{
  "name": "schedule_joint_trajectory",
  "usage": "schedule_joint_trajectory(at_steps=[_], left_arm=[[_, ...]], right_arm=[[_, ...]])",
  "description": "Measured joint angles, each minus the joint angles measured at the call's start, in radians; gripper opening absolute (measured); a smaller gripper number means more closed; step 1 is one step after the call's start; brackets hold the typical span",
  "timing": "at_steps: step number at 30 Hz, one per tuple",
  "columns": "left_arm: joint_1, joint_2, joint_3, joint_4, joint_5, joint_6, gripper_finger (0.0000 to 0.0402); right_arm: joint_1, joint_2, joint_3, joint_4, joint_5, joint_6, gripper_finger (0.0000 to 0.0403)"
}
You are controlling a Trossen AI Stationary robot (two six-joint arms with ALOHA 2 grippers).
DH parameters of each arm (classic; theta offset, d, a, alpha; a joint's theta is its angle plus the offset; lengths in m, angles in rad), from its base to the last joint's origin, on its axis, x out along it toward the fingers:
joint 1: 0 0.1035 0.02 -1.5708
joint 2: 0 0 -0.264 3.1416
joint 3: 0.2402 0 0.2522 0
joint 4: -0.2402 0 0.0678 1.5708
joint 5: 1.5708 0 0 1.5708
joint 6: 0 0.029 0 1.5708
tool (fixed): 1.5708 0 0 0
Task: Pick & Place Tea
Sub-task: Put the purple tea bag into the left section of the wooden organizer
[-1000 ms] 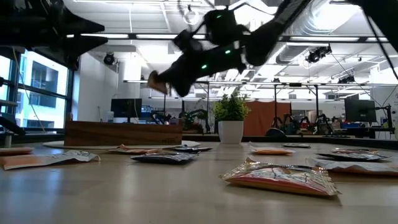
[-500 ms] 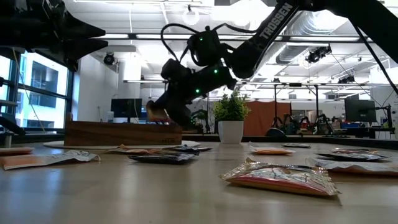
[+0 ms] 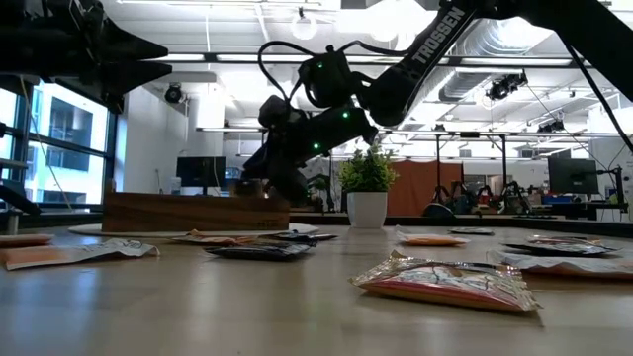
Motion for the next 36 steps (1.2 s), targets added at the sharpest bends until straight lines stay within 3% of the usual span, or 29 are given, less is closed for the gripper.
schedule_joint_trajectory(at_steps=[5,9,13,17,21,27,31,36], left_arm=[[0.000,0.000,0.000,0.000,0.007,-0.003,0.0145],[0.000,0.000,0.000,0.000,0.008,-0.003,0.0145],[0.000,0.000,0.000,-0.001,0.009,-0.003,0.0145],[0.000,0.000,0.000,-0.003,0.014,-0.003,0.0145],[0.000,0.000,0.000,-0.005,0.014,-0.012,0.0145],[0.000,0.000,0.001,-0.021,0.013,-0.030,0.0145],[0.000,0.000,0.001,-0.024,0.005,-0.029,0.0145],[0.000,0.000,0.001,-0.023,0.002,-0.030,0.0145]], right_arm=[[0.050,0.000,0.000,-0.002,0.220,-0.012,0.0119],[0.114,-0.027,0.000,-0.076,0.438,-0.149,0.0125],[0.166,-0.107,0.000,-0.182,0.509,-0.187,0.0115],[0.179,-0.252,0.000,-0.374,0.497,-0.062,0.0096],[0.163,-0.432,0.000,-0.722,0.472,0.106,0.0080],[0.127,-0.657,0.000,-1.196,0.153,0.354,0.0059],[0.113,-0.726,0.000,-1.406,0.132,0.341,0.0054],[0.089,-0.708,0.000,-1.526,0.035,0.316,0.0071]])
